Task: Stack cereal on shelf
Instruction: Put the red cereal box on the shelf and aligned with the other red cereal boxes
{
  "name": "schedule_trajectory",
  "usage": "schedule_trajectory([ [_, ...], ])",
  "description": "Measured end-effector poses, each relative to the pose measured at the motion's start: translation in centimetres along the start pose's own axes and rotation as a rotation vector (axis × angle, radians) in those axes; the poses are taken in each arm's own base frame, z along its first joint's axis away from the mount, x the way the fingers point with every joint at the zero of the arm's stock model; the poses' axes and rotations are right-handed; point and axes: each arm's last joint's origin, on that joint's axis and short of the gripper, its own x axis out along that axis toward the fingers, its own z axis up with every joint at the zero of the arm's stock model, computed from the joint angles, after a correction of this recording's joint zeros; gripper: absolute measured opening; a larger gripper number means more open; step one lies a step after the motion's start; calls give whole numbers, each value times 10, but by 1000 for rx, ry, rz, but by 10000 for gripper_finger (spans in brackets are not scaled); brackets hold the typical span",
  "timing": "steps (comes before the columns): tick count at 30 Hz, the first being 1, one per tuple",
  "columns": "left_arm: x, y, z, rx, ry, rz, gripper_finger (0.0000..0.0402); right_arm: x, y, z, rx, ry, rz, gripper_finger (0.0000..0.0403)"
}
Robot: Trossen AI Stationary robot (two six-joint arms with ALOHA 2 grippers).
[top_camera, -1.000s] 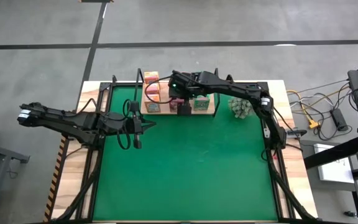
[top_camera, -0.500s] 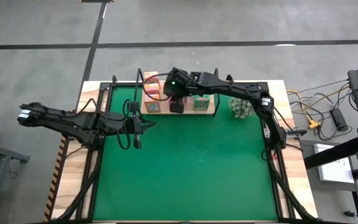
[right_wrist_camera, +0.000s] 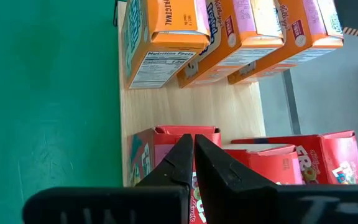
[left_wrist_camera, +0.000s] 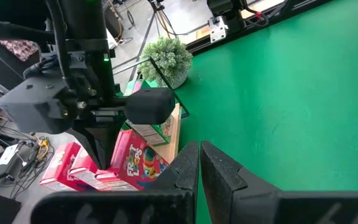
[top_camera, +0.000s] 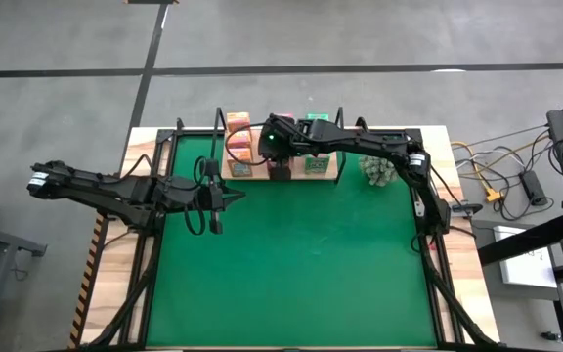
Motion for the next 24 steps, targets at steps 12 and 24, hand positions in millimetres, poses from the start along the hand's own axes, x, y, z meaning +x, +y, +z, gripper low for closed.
schedule_trajectory([
  [12,0,0,0,0,0,0,0,-1,1,-3,-58,33,13,9],
  [24,0,0,0,0,0,0,0,-3,1,-5,-84,49,20,9],
])
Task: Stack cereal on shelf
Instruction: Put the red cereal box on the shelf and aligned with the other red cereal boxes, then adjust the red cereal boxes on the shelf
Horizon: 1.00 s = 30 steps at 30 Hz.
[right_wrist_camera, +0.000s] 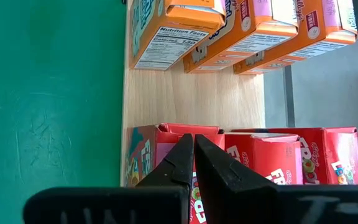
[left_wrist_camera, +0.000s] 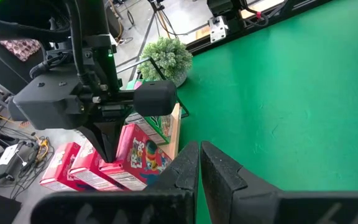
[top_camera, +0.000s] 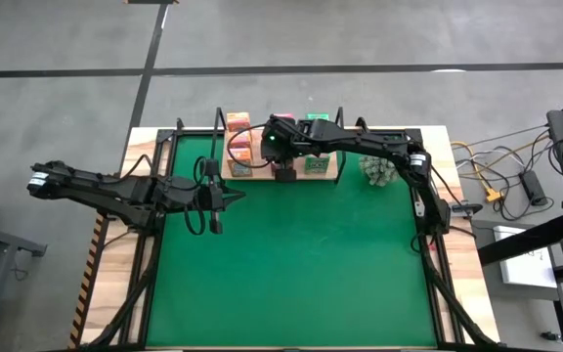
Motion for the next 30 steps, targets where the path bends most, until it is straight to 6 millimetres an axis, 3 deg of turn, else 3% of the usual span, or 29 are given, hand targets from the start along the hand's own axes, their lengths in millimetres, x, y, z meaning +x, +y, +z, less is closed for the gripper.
schedule_trajectory([
  [9,0,0,0,0,0,0,0,-1,0,0,-4,-2,-5,9],
  [22,0,0,0,8,0,-1,0,-21,-8,9,8,-63,-38,9],
  [30,0,0,0,8,1,0,0,-35,-32,10,36,-109,-90,9],
])
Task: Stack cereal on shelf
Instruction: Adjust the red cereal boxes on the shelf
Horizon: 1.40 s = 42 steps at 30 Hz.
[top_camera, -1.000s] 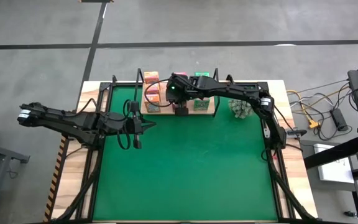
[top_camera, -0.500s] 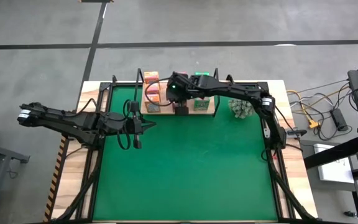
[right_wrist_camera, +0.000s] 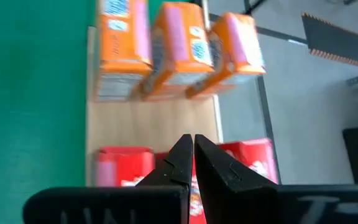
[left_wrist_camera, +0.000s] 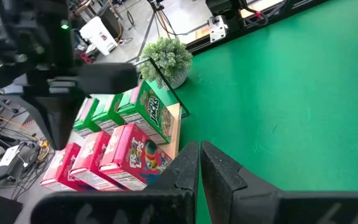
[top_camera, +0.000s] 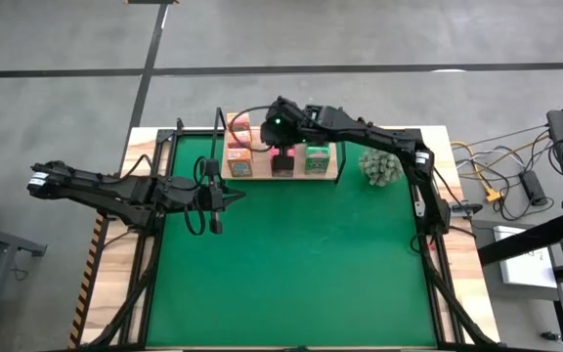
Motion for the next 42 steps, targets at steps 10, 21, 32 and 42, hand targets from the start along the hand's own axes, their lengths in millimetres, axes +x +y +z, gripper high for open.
schedule_trajectory([
  [10,0,0,0,0,0,0,0,17,-50,-32,148,-11,13,9],
  [21,0,0,0,8,0,0,0,34,-71,-52,211,-67,9,9],
  [32,0,0,0,11,0,0,0,54,-77,-65,229,-124,-45,9],
  [42,0,0,0,11,0,0,0,67,-71,-77,232,-94,-32,9],
])
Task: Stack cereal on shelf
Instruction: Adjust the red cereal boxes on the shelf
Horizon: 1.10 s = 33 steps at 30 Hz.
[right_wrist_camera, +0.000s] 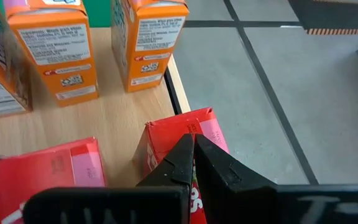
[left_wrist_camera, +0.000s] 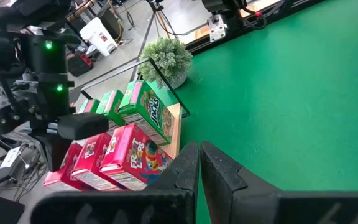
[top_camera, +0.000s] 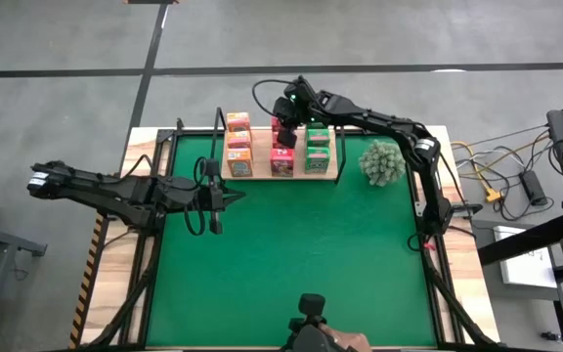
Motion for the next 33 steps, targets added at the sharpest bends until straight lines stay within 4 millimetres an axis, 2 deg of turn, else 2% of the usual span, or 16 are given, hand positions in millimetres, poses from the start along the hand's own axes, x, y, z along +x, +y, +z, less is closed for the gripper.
schedule_trajectory([
  [20,0,0,0,18,0,0,0,-6,0,1,2,18,6,9],
  [29,0,0,0,23,0,0,0,-35,0,16,30,-41,-6,9],
  [33,0,0,0,23,0,0,0,-53,8,23,46,-68,79,9],
])
